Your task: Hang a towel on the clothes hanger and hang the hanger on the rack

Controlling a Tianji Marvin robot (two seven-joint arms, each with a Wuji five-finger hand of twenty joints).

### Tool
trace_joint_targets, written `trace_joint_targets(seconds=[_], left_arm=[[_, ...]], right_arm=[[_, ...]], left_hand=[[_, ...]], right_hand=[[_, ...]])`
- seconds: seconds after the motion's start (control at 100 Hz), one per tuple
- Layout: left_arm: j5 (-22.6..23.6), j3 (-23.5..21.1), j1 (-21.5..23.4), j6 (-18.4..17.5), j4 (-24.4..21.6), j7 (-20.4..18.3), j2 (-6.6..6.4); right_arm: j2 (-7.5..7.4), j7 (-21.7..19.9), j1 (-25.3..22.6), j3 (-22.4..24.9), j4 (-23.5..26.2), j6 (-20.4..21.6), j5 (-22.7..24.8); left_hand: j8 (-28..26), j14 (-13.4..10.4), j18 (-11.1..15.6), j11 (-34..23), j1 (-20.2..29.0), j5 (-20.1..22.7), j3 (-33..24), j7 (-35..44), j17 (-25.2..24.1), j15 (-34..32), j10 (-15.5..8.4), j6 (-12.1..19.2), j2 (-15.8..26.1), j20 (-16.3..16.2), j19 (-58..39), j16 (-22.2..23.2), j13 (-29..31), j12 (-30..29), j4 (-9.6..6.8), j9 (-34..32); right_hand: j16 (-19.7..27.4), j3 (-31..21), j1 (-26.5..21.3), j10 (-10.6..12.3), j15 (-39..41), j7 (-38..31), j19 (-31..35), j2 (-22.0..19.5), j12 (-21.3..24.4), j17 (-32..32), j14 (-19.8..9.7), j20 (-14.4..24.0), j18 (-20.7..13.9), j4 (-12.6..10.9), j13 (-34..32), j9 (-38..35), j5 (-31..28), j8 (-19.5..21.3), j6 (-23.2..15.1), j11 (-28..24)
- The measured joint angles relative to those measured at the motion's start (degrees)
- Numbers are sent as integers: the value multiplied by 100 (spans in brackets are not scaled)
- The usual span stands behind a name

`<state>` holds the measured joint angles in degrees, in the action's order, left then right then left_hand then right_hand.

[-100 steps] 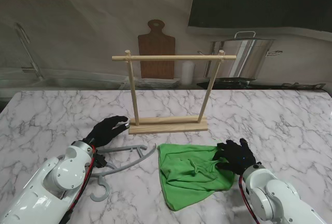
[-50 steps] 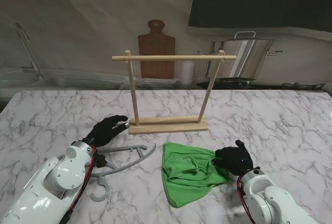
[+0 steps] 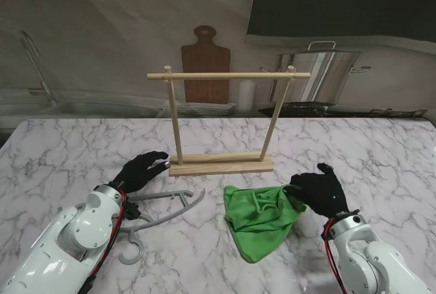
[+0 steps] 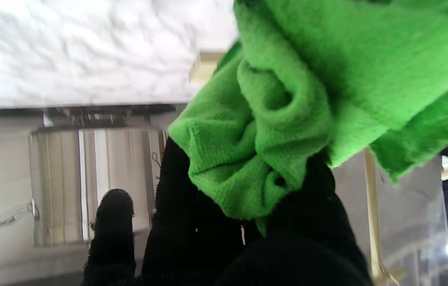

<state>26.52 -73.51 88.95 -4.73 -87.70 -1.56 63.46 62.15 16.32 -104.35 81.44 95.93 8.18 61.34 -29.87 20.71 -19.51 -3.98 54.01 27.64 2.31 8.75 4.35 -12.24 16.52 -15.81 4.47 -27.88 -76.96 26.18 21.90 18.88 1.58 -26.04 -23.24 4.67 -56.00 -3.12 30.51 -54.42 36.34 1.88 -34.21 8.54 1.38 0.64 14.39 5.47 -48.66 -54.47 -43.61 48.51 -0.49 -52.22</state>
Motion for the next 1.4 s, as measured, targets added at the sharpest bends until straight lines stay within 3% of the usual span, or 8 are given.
trace_joint_targets(seconds=[0.31,0.46,0.67,0.86,0.94,1.06,1.28,1.4], left_arm=[[45,57,-10,-42,-11,-37,-11],[78,66,-16,-56,-12,-49,-13],[160,90,-44,-100,-11,-77,-27],[371,51,-91,-158,-18,-364,-72],[487,-12,-93,-204,-44,-563,-106],[947,-189,-65,-288,-124,-947,-176],[1566,-852,235,-602,-351,-1261,-291],[1794,-1270,495,-768,-542,-1388,-341]], right_arm=[[35,707,57,743,597,786,510],[44,742,102,1092,1041,969,497],[90,2010,248,1241,1234,1097,583],[20,1443,30,1224,1216,809,880],[-45,1441,-16,1053,954,562,948],[-38,1449,-41,940,626,540,817],[16,1506,-78,955,596,540,732],[21,1556,-79,970,601,540,732]], left_hand=[[0,0,1,0,-1,0,0,0,0,0,0,0,0,0,0,0,0,0,0,0],[0,0,2,0,-1,0,0,0,0,0,0,0,0,0,0,0,0,0,0,0],[0,-1,6,0,-1,0,0,0,0,1,0,0,0,0,0,0,0,0,0,0],[0,-72,70,35,-1,0,0,0,0,40,-26,0,0,0,0,-31,0,-63,0,122],[1,-109,129,163,-1,-29,0,0,0,215,-81,0,0,46,0,-172,-92,-277,0,339],[231,-217,287,340,-1,-300,0,-277,0,403,-158,65,0,205,0,-518,-381,-749,0,818],[806,-508,784,382,-2,-521,0,-449,-203,603,-287,87,0,767,0,-1002,-931,-1214,0,1134],[860,-515,836,382,-3,-521,0,-451,-207,625,-288,87,0,840,0,-1045,-996,-1247,0,1134]], right_hand=[[-1,0,0,-2,12,-5,564,-2,-8,136,0,273,69,-1,-86,-90,-58,123,47,-5],[-1,0,0,-2,12,-5,629,-3,-8,147,0,323,71,-1,-92,-90,-63,125,48,-6],[-1,0,0,-2,12,-6,668,-60,-8,195,0,338,71,-1,-94,-90,-64,134,48,-6],[-1,0,3,0,12,-6,800,-60,-8,218,0,410,118,-1,-97,-91,-64,135,48,-6],[-1,0,4,8,6,-6,823,-60,-8,259,0,417,137,-1,-162,-157,-66,135,48,-6],[-1,0,4,12,6,-1,865,-60,-8,279,0,466,140,-1,-166,-165,-126,135,48,-6],[-1,0,5,12,6,-1,865,-60,-8,280,0,470,154,-1,-167,-173,-126,133,49,-6],[-1,0,5,12,6,-1,865,-60,-8,280,0,475,201,-1,-167,-173,-126,130,49,-6]])
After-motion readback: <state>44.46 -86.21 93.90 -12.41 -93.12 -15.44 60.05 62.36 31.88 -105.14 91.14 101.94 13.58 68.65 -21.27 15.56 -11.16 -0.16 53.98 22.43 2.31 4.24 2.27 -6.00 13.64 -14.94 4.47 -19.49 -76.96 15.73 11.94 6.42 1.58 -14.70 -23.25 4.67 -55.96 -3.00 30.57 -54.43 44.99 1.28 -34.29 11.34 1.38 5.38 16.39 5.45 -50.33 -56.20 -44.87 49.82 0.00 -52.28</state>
